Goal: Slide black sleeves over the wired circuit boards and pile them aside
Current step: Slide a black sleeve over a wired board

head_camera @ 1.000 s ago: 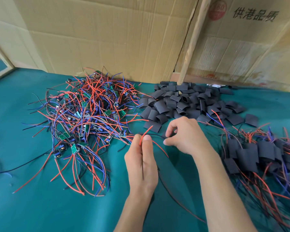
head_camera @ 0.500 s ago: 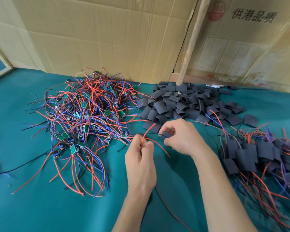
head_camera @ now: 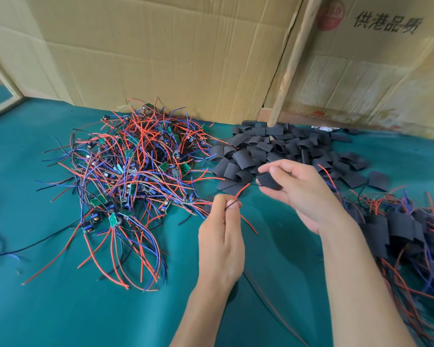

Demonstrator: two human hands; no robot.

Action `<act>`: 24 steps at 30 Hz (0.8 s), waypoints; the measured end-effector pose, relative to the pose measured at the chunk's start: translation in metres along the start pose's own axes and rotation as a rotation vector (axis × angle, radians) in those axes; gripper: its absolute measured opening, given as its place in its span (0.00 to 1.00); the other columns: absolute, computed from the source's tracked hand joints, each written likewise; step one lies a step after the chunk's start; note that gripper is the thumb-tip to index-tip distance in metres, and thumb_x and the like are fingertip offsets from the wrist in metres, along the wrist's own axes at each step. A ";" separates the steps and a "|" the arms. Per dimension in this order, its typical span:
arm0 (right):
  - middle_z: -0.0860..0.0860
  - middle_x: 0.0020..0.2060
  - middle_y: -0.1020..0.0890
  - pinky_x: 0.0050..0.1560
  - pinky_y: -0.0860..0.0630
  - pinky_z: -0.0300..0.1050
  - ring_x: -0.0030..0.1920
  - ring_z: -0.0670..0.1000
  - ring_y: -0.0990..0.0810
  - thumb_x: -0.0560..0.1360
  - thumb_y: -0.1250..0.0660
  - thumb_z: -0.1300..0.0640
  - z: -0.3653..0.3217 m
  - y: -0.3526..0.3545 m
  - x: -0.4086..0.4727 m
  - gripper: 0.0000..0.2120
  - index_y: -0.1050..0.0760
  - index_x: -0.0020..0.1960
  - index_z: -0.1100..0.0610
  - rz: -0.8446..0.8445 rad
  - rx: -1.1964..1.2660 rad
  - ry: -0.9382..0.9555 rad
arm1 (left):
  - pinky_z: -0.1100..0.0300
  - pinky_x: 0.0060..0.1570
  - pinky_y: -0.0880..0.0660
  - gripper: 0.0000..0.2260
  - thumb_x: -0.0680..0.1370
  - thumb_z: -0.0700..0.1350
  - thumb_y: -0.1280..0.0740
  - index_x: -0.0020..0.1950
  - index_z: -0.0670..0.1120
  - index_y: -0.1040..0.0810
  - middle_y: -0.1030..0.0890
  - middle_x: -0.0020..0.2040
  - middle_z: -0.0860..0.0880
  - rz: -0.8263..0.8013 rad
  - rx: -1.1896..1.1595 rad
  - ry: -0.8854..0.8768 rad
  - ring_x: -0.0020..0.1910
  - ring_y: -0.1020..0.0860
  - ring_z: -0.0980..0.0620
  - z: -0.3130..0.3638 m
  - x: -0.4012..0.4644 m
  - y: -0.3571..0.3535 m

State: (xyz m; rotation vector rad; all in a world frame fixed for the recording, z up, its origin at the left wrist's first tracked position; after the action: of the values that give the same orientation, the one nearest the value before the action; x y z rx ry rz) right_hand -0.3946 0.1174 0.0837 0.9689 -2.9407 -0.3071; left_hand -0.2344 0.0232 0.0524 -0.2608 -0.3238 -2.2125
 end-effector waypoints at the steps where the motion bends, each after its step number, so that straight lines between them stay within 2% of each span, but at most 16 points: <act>1: 0.69 0.59 0.22 0.57 0.18 0.43 0.58 0.60 0.16 0.85 0.38 0.60 0.000 0.000 0.000 0.14 0.14 0.50 0.55 0.009 -0.009 0.001 | 0.64 0.30 0.40 0.12 0.80 0.56 0.46 0.46 0.50 0.28 0.33 0.28 0.58 -0.013 -0.015 0.022 0.28 0.37 0.56 -0.001 0.000 0.000; 2: 0.71 0.61 0.24 0.57 0.18 0.41 0.60 0.61 0.18 0.84 0.38 0.61 0.000 0.001 0.000 0.13 0.15 0.50 0.56 0.016 -0.026 0.003 | 0.63 0.31 0.39 0.11 0.77 0.55 0.46 0.45 0.50 0.30 0.33 0.29 0.58 -0.026 -0.035 0.052 0.29 0.37 0.56 -0.002 0.000 -0.001; 4: 0.69 0.57 0.20 0.60 0.19 0.43 0.57 0.58 0.16 0.83 0.37 0.62 0.002 0.004 0.001 0.12 0.15 0.50 0.56 0.026 -0.076 0.002 | 0.61 0.31 0.40 0.08 0.76 0.53 0.46 0.42 0.51 0.34 0.35 0.29 0.57 -0.039 -0.055 0.109 0.29 0.38 0.56 -0.006 0.000 -0.002; 6: 0.58 0.49 0.14 0.61 0.20 0.46 0.53 0.51 0.14 0.82 0.34 0.61 0.008 0.010 0.001 0.10 0.15 0.49 0.51 0.048 -0.176 -0.022 | 0.59 0.30 0.41 0.11 0.80 0.55 0.48 0.41 0.52 0.38 0.35 0.28 0.57 -0.021 -0.008 0.102 0.29 0.39 0.55 -0.005 -0.001 -0.001; 7: 0.52 0.47 0.13 0.58 0.20 0.45 0.51 0.49 0.14 0.80 0.32 0.59 0.011 0.013 0.002 0.08 0.15 0.49 0.49 0.068 -0.249 -0.029 | 0.59 0.30 0.42 0.14 0.82 0.57 0.49 0.40 0.52 0.40 0.36 0.28 0.56 -0.009 0.020 0.075 0.28 0.39 0.54 -0.003 -0.002 -0.001; 9: 0.45 0.44 0.14 0.52 0.22 0.43 0.50 0.49 0.15 0.78 0.28 0.56 0.015 0.019 0.002 0.05 0.16 0.49 0.47 0.100 -0.362 -0.029 | 0.59 0.29 0.43 0.16 0.85 0.58 0.49 0.40 0.52 0.42 0.36 0.27 0.57 0.004 0.057 0.027 0.28 0.39 0.53 0.001 -0.003 -0.001; 13: 0.45 0.45 0.13 0.59 0.21 0.49 0.50 0.47 0.15 0.74 0.23 0.55 0.017 0.020 0.002 0.05 0.15 0.49 0.48 0.094 -0.449 -0.008 | 0.60 0.28 0.43 0.15 0.83 0.59 0.48 0.40 0.54 0.42 0.34 0.27 0.57 0.018 0.072 -0.003 0.27 0.39 0.53 0.000 -0.001 -0.001; 14: 0.44 0.43 0.13 0.58 0.20 0.49 0.49 0.46 0.15 0.74 0.23 0.53 0.017 0.020 0.003 0.06 0.16 0.50 0.47 0.096 -0.459 -0.007 | 0.61 0.28 0.43 0.15 0.83 0.59 0.47 0.39 0.54 0.42 0.35 0.27 0.57 0.032 0.058 -0.004 0.28 0.40 0.53 0.000 0.000 0.000; 17: 0.42 0.39 0.13 0.53 0.20 0.48 0.47 0.47 0.14 0.73 0.22 0.48 0.016 0.020 0.003 0.08 0.17 0.51 0.44 0.099 -0.476 -0.014 | 0.62 0.28 0.43 0.15 0.84 0.55 0.44 0.39 0.53 0.37 0.37 0.28 0.57 0.083 0.001 -0.004 0.28 0.42 0.55 -0.004 0.001 0.004; 19: 0.45 0.39 0.13 0.55 0.18 0.54 0.41 0.49 0.13 0.73 0.22 0.51 0.018 0.017 0.003 0.06 0.16 0.50 0.45 0.074 -0.414 -0.014 | 0.62 0.28 0.41 0.15 0.84 0.55 0.43 0.41 0.50 0.30 0.36 0.29 0.56 0.098 0.010 -0.001 0.28 0.41 0.56 -0.008 0.002 0.005; 21: 0.46 0.40 0.13 0.55 0.17 0.58 0.38 0.52 0.12 0.75 0.23 0.56 0.016 0.016 0.003 0.05 0.15 0.49 0.48 0.065 -0.371 0.007 | 0.63 0.29 0.40 0.14 0.84 0.54 0.43 0.44 0.51 0.24 0.35 0.30 0.56 0.102 0.012 -0.006 0.29 0.39 0.56 -0.009 0.002 0.005; 24: 0.44 0.33 0.16 0.51 0.16 0.56 0.35 0.53 0.12 0.78 0.28 0.60 0.013 0.012 0.003 0.05 0.15 0.50 0.51 0.015 -0.397 0.032 | 0.64 0.29 0.40 0.14 0.84 0.53 0.42 0.50 0.52 0.18 0.36 0.30 0.56 0.115 0.023 0.003 0.29 0.38 0.56 -0.010 0.003 0.006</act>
State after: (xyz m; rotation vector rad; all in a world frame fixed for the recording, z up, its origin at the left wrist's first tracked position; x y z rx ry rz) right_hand -0.4053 0.1272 0.0736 0.8814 -2.7002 -0.8256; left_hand -0.2322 0.0136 0.0448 -0.2576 -0.3250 -2.0941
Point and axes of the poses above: each hand's wrist, its own x-axis towards the middle knuckle, its own y-axis out of the back of the hand, z = x × y, the point moved 7 cm from there along x, towards the middle knuckle
